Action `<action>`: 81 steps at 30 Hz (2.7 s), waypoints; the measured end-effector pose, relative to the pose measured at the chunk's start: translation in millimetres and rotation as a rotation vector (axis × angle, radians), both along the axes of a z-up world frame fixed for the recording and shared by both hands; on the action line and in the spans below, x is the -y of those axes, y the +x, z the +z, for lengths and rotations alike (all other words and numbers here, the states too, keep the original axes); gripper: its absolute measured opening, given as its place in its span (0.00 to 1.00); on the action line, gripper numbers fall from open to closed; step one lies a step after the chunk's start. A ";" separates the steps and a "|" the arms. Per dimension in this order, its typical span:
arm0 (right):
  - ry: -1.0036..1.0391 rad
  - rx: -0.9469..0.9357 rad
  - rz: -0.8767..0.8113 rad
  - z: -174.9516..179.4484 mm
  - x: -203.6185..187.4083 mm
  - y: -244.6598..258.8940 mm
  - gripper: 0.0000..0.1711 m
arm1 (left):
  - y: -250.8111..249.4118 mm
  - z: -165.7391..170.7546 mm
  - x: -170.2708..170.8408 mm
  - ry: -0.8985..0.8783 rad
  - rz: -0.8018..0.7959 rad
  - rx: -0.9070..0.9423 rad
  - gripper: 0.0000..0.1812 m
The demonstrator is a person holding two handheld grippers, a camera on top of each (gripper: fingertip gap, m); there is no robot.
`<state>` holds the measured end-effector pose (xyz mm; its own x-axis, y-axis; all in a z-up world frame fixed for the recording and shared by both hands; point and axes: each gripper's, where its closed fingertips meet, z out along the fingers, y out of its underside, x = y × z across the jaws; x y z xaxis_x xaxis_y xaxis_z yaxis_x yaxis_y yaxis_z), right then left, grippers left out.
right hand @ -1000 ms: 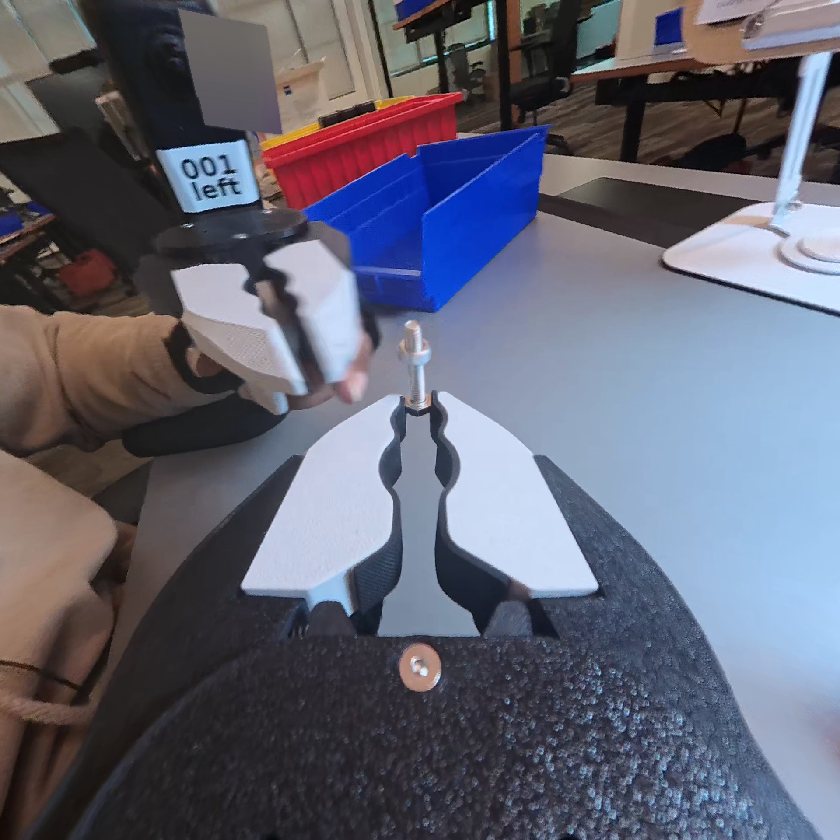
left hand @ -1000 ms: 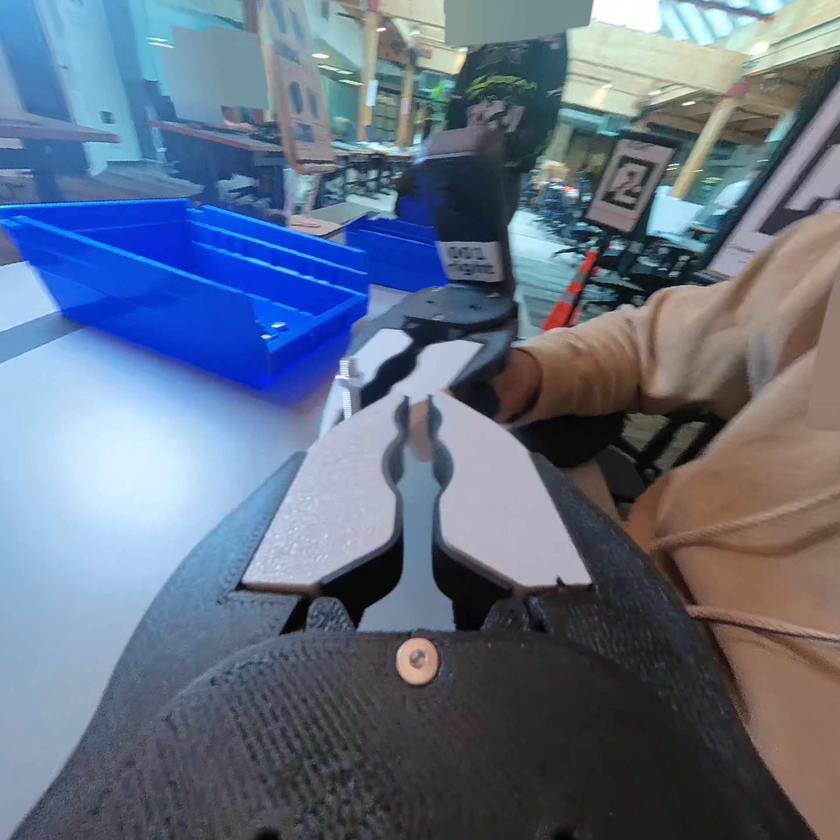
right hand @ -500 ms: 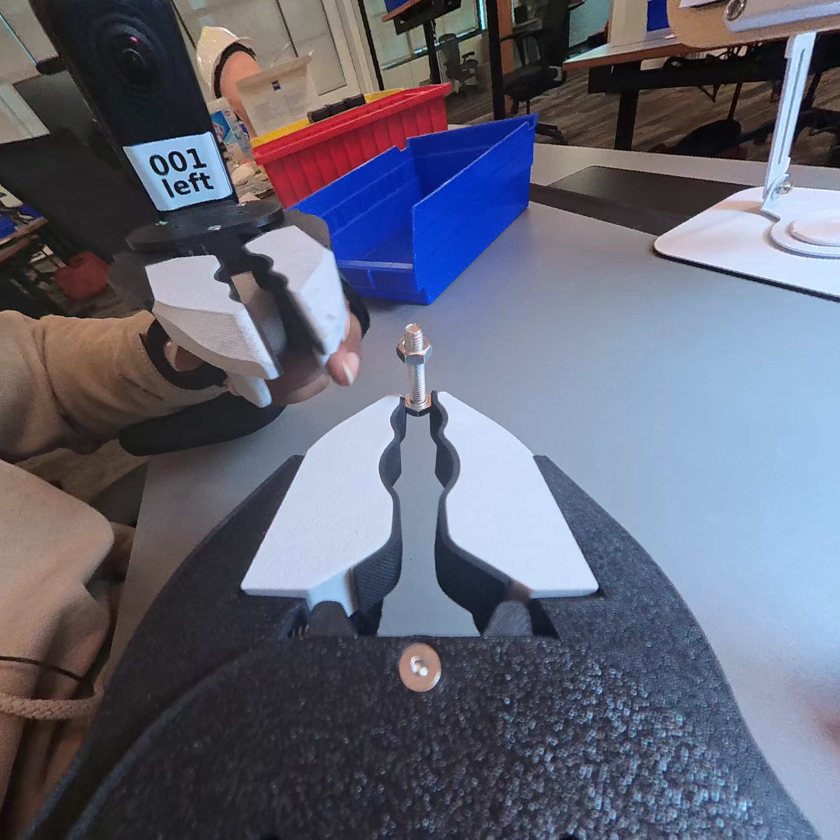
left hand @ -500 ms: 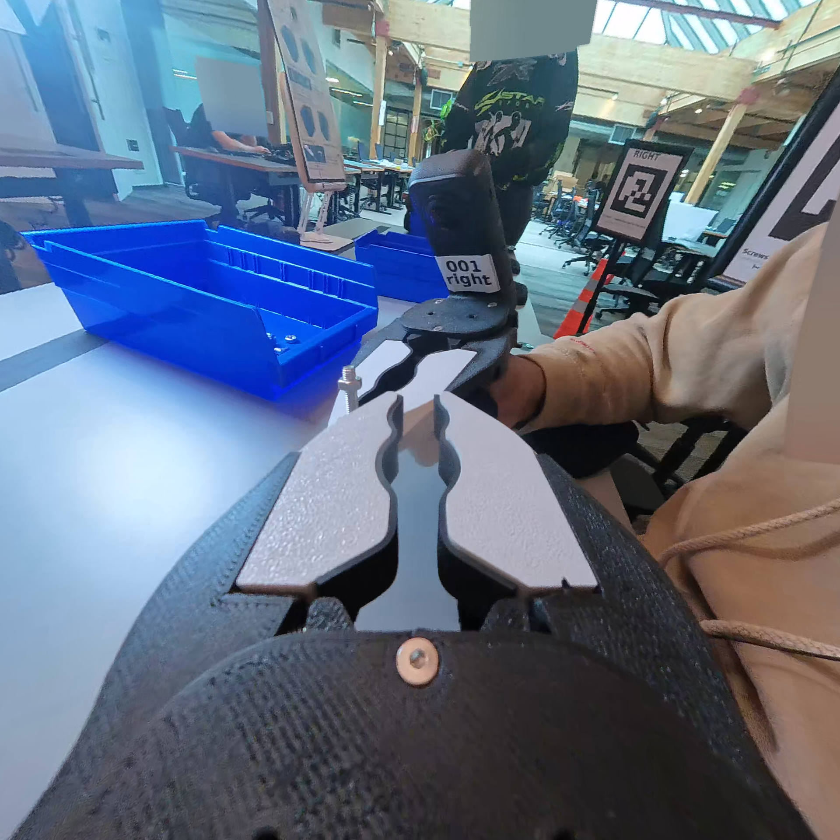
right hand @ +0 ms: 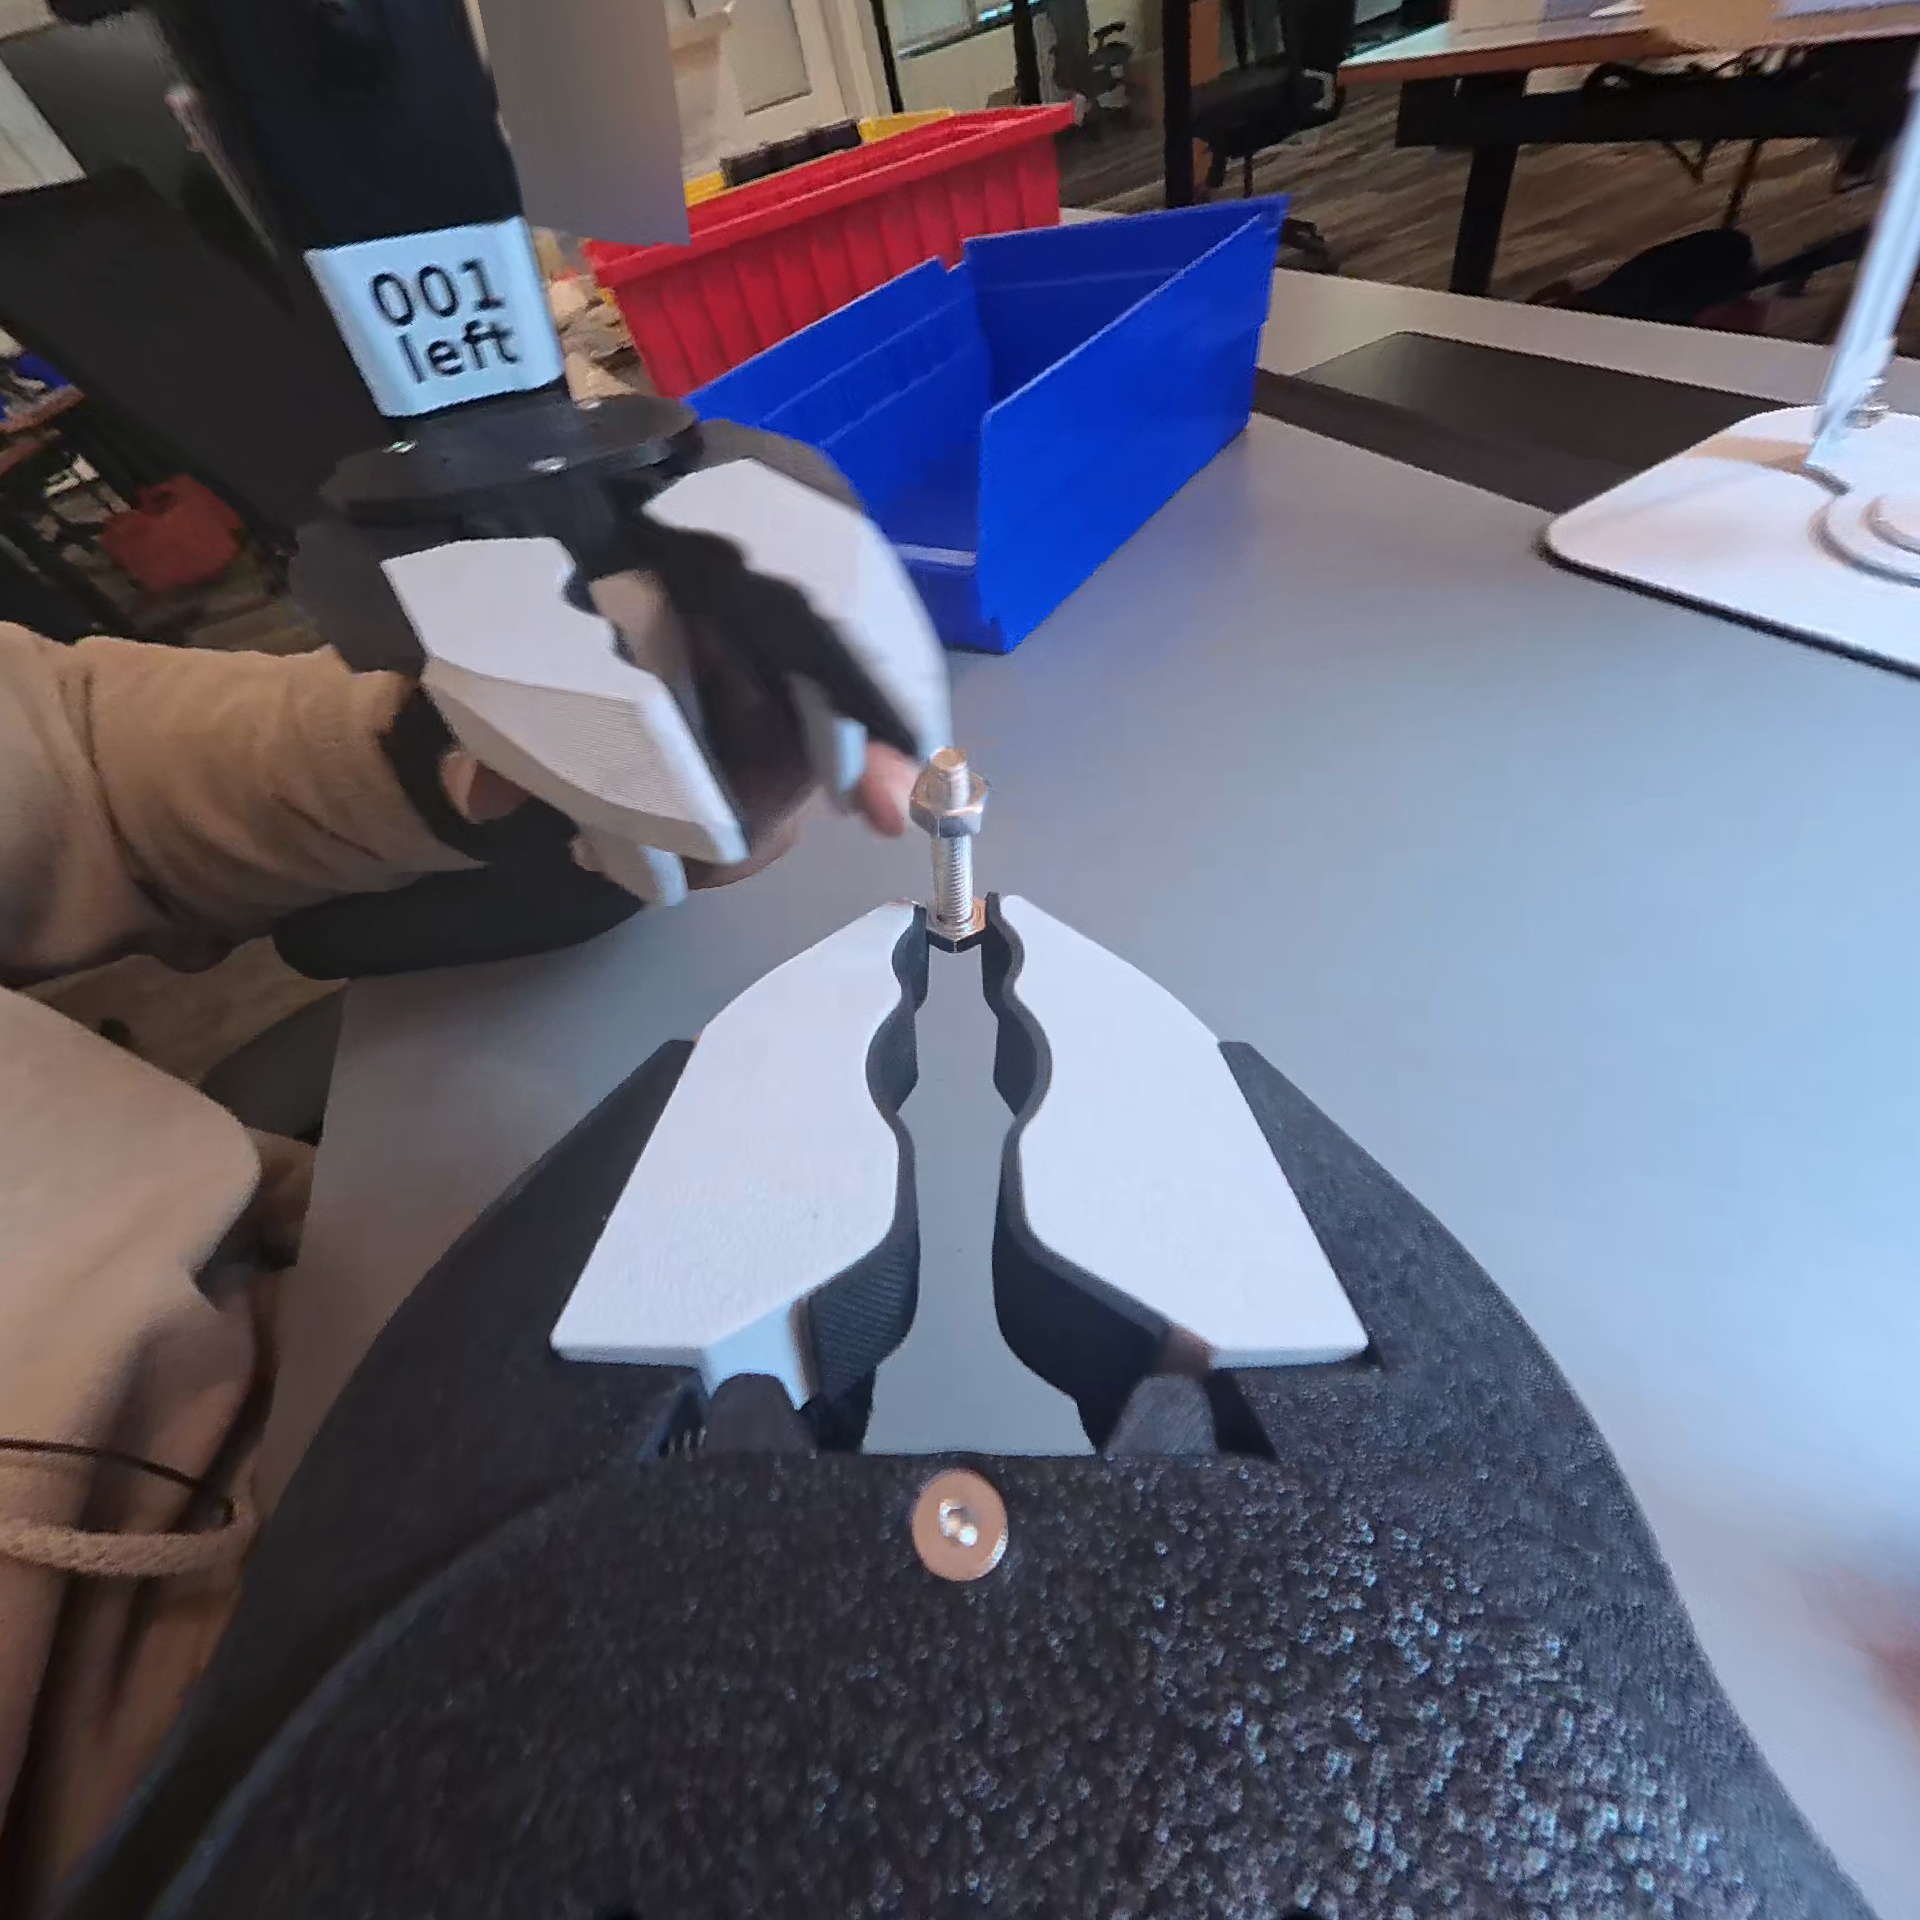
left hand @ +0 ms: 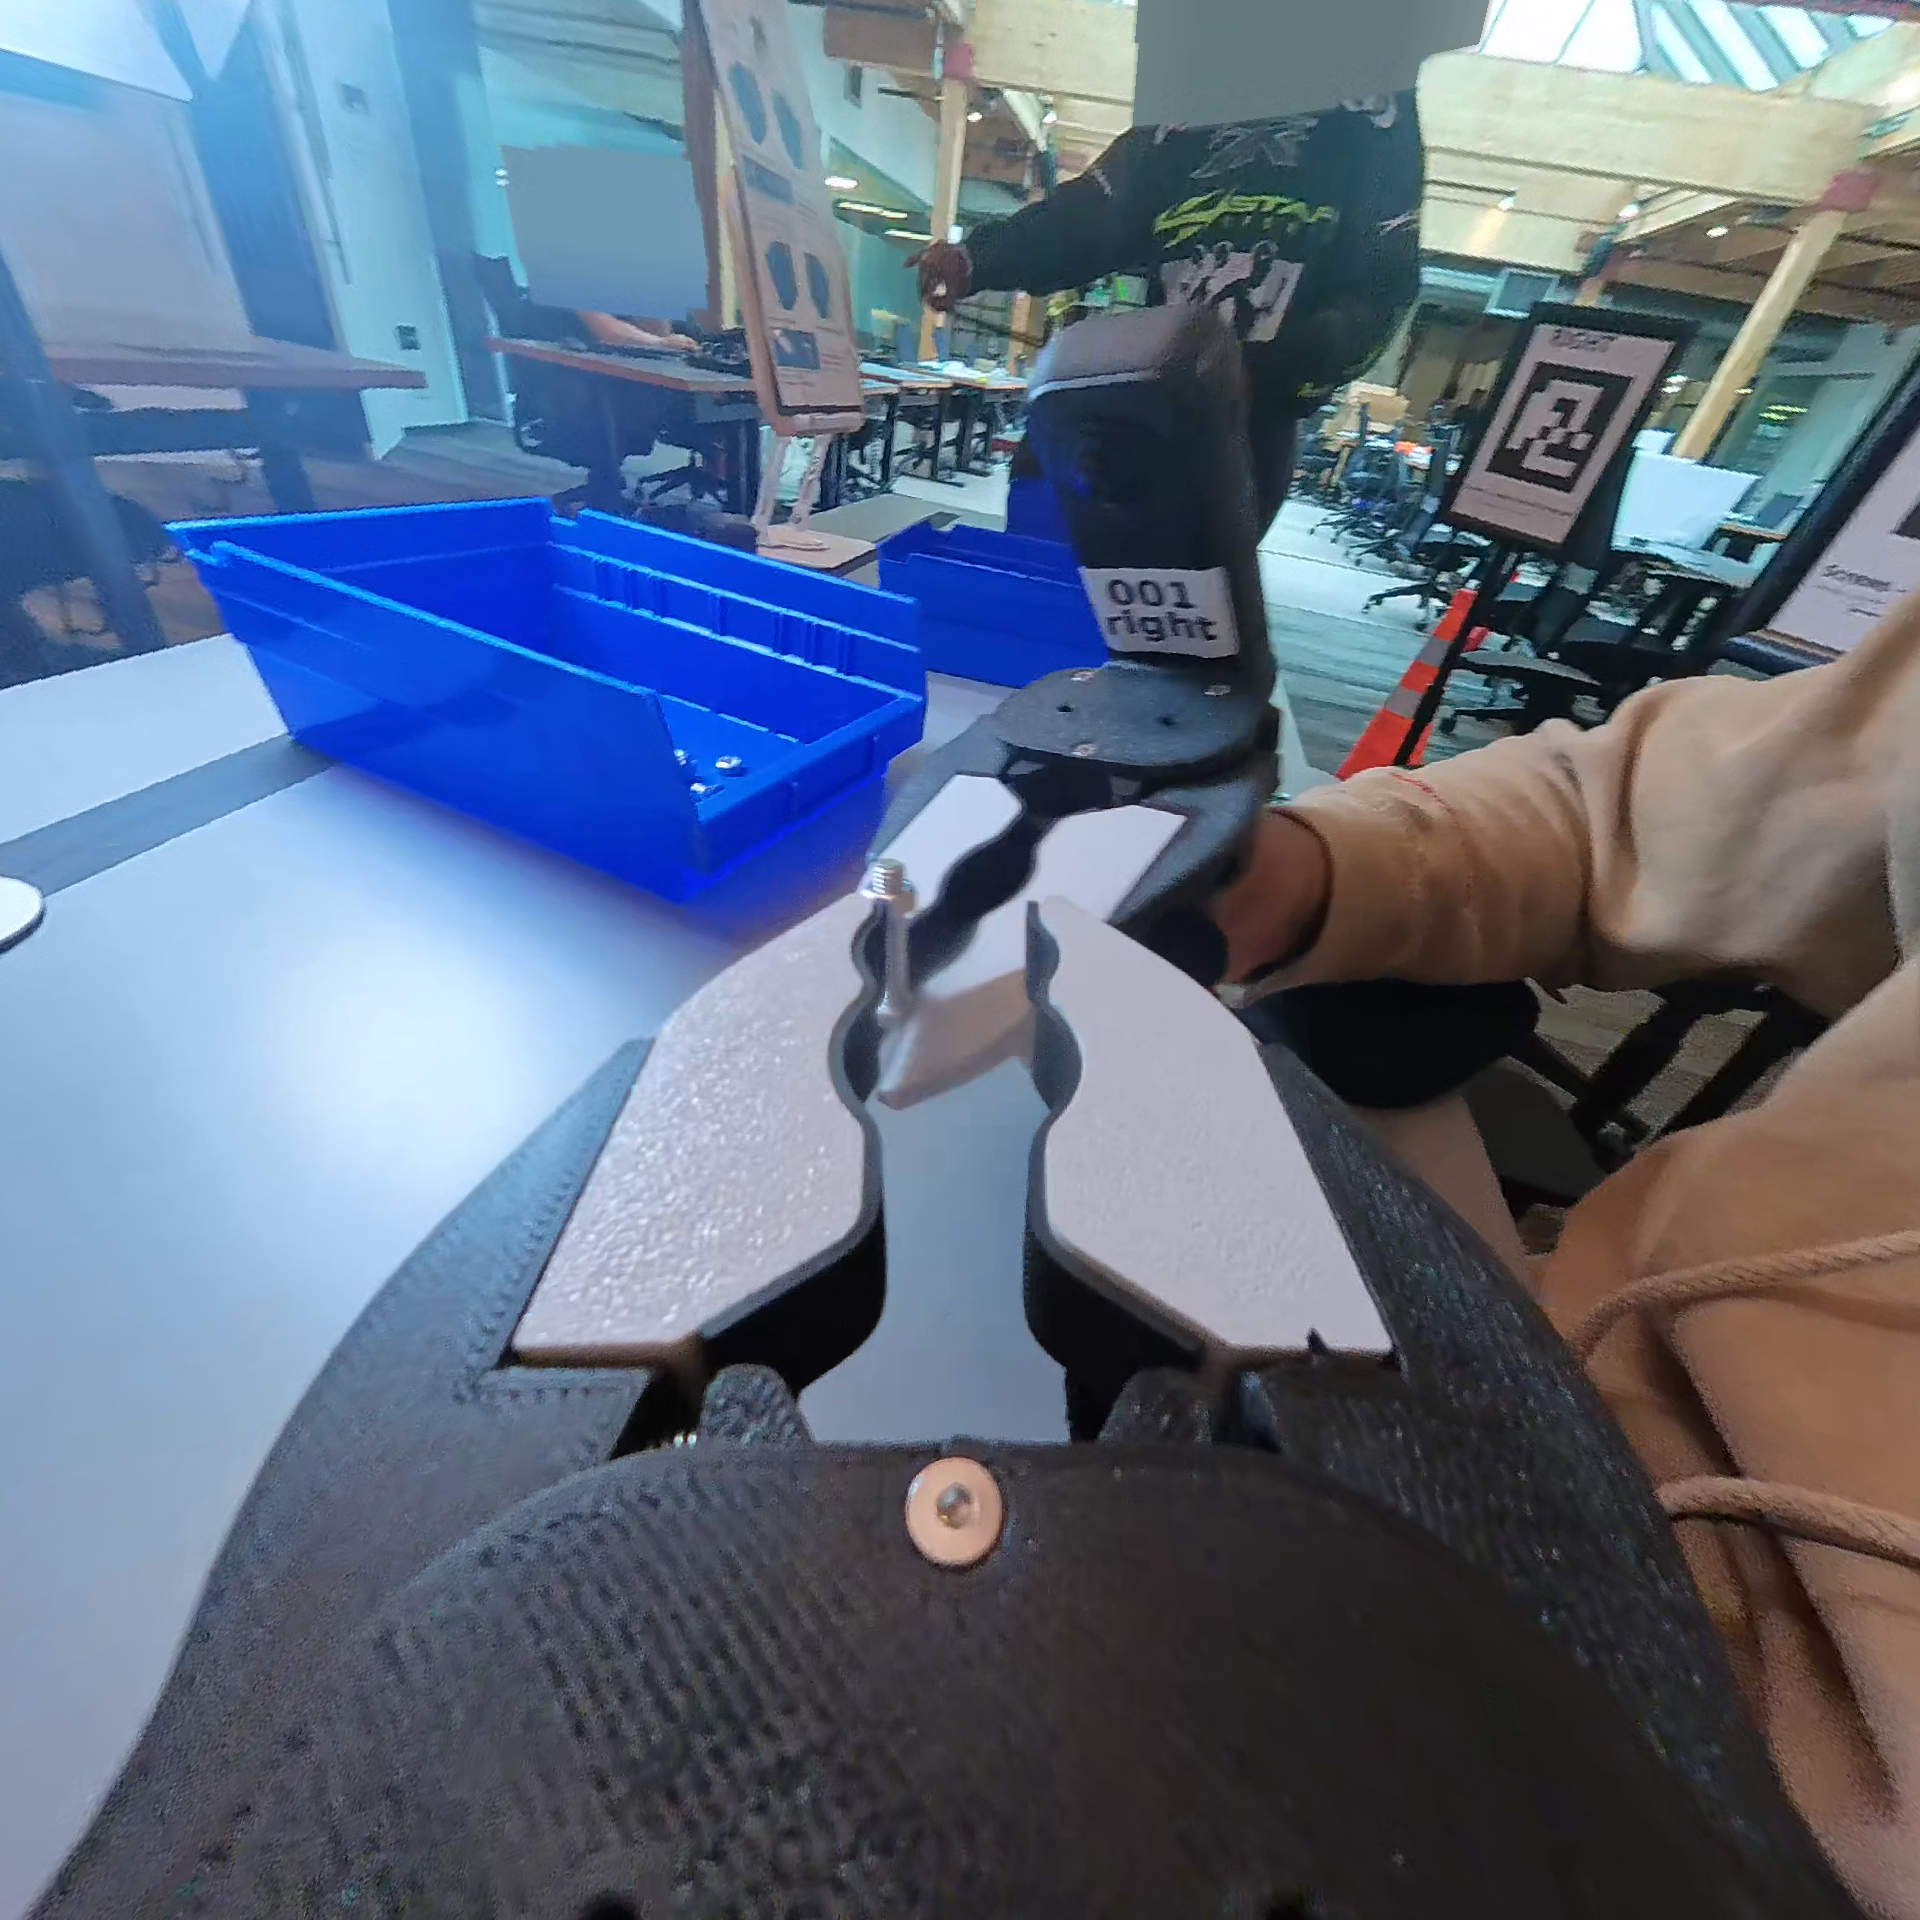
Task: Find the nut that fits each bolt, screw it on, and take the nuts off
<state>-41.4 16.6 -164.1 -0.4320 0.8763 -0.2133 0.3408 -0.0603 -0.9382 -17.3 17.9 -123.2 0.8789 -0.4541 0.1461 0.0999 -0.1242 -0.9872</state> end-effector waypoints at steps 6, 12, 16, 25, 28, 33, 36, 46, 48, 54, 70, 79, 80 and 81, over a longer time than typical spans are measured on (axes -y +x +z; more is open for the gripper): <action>0.009 0.021 -0.009 -2.7 -1.1 -1.4 0.06 | 11.9 -1.2 8.2 -0.020 -0.105 0.002 0.03; 0.024 0.033 0.009 -5.1 0.4 0.2 0.06 | 1.3 -6.1 -1.0 -0.018 -0.012 -0.019 0.16; 0.035 0.044 0.030 -7.7 7.7 0.8 0.06 | 4.7 -8.9 0.2 -0.041 -0.038 -0.020 0.16; 0.032 0.054 0.029 -8.8 6.6 1.1 0.06 | -0.6 -5.8 -1.7 -0.020 0.000 -0.035 0.20; 0.034 0.058 0.026 -9.2 6.8 0.8 0.06 | 5.8 -6.4 2.0 -0.022 -0.043 -0.039 0.13; 0.013 0.054 -0.022 -6.0 -8.8 -0.8 0.06 | 6.0 -2.3 4.0 -0.004 -0.041 -0.053 0.10; 0.026 0.053 0.016 -7.0 2.5 1.2 0.06 | 0.4 -4.7 -1.2 -0.011 -0.001 -0.041 0.19; 0.026 0.052 -0.004 -5.9 -3.8 0.5 0.06 | 3.5 -1.0 2.4 -0.003 -0.028 -0.027 0.12; 0.037 0.052 0.025 -7.5 4.8 2.1 0.06 | 0.8 -2.8 -0.9 -0.006 -0.005 -0.027 0.18; 0.026 0.057 -0.011 -7.6 -5.5 0.0 0.06 | 8.4 0.7 6.2 -0.007 -0.069 -0.011 0.06; 0.025 0.058 0.001 -6.6 -2.4 2.9 0.06 | 2.3 -2.2 0.3 -0.002 -0.023 -0.023 0.12; 0.014 0.073 0.000 -8.6 -2.1 1.8 0.06 | 9.4 -1.3 6.4 -0.008 -0.081 -0.019 0.03; 0.014 0.071 -0.003 -8.0 -3.6 1.9 0.06 | 8.5 -1.6 5.9 -0.005 -0.073 -0.028 0.04; 0.019 0.069 0.001 -7.7 -2.6 2.3 0.06 | 6.8 -2.0 4.7 -0.004 -0.060 -0.033 0.05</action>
